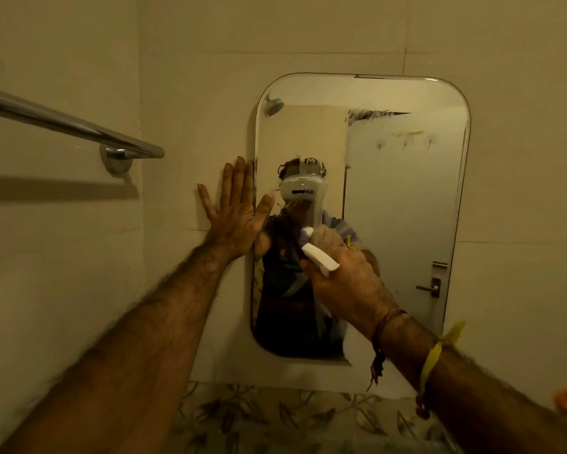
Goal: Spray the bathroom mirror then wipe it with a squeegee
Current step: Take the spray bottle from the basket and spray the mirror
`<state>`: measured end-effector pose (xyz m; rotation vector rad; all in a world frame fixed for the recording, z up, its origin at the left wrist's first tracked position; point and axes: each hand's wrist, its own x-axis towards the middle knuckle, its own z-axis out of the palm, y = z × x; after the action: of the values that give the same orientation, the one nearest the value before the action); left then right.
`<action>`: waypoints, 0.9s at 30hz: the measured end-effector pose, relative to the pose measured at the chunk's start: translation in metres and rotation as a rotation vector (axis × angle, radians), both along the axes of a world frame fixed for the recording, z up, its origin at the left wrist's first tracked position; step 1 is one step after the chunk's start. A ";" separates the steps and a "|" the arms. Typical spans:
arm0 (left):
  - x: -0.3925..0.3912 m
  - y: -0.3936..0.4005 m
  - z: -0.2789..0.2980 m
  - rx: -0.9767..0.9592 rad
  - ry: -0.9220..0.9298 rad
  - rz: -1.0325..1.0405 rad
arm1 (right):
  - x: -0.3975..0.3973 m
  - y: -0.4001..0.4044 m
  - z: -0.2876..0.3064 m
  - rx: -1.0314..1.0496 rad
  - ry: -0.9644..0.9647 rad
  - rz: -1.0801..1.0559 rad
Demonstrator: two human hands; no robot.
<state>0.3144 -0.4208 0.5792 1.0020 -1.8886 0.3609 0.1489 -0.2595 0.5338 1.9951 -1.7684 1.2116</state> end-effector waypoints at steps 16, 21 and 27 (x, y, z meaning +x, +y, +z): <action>0.000 0.030 -0.030 0.243 -0.070 0.104 | -0.015 0.020 -0.056 0.374 0.457 -0.186; 0.001 0.040 -0.030 0.301 -0.105 0.138 | -0.028 0.026 -0.032 0.266 0.455 -0.197; 0.004 0.038 -0.026 0.281 -0.087 0.112 | -0.034 0.038 0.009 0.075 0.233 -0.130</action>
<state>0.3180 -0.3826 0.5530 1.3007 -2.0042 0.2088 0.1148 -0.2218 0.5430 1.9360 -1.8165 0.8485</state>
